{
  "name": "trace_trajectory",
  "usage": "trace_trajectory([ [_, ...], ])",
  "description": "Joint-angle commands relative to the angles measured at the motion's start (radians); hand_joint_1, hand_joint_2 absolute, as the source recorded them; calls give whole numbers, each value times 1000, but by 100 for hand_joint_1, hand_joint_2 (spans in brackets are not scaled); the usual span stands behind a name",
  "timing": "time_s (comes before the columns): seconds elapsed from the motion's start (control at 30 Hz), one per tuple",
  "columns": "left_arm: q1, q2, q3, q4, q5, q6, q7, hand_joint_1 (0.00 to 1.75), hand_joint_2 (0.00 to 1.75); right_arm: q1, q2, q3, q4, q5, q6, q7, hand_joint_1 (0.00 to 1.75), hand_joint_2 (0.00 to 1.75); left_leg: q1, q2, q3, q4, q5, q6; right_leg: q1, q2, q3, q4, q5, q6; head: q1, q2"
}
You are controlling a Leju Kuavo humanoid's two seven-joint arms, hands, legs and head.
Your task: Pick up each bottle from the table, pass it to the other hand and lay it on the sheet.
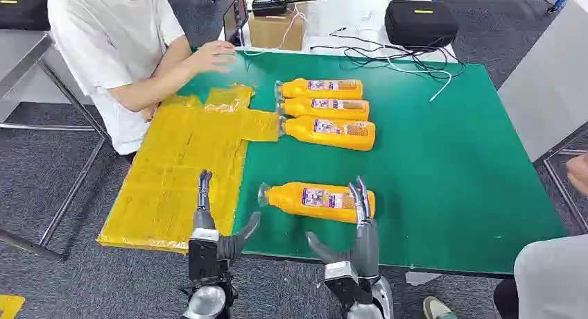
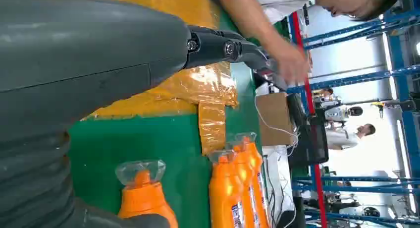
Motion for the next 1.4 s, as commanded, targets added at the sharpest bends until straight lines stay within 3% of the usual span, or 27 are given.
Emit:
trace_trajectory([
  [0.03, -16, 28, -9, 25, -1, -2, 3, 0, 175, -34, -3, -1, 41, 0, -3, 0, 0, 175, 1, 2, 4, -1, -1, -2, 1, 1, 4, -1, -1, -3, 0, 0],
  [0.43, -14, 26, -8, 26, 1, -2, 3, 0, 175, -34, -7, -1, 45, 4, -2, 0, 0, 175, 1, 2, 3, 0, -1, -2, 1, 1, 3, -1, 0, -2, 0, 0],
  [0.57, -11, 29, -8, 15, -1, -2, 3, 0, 175, -60, -18, -69, 51, 44, -14, 12, 0, 175, 1, 1, 2, -1, -1, -1, 1, 1, 2, -1, 0, -2, 0, 0],
  [0.7, -7, 47, -27, -2, 12, -2, 3, 0, 175, -145, -76, -94, 138, 168, 33, 117, 0, 175, 1, 2, 4, -1, -1, -2, 1, 2, 3, -1, 0, -2, 0, 0],
  [0.83, -34, 60, -54, 22, 40, -14, 3, 0, 175, -288, -144, -53, 276, 389, 77, 229, 0, 175, 1, 3, 4, -1, 0, -1, 1, 2, 3, -2, 1, -2, 0, 0],
  [1.0, -50, 56, -62, 48, 43, -45, 3, 0, 175, -381, -152, 16, 396, 552, 145, 325, 0, 175, 1, 3, 4, 0, 0, -2, 1, 2, 4, -2, 1, -2, 0, 0],
  [1.4, -56, 58, -74, 66, 38, -52, 3, 0, 175, -361, -110, 72, 444, 504, 216, 274, 0, 175, 1, 1, 4, 0, -1, -1, 1, 2, 4, -1, 1, -1, 0, 0],
])
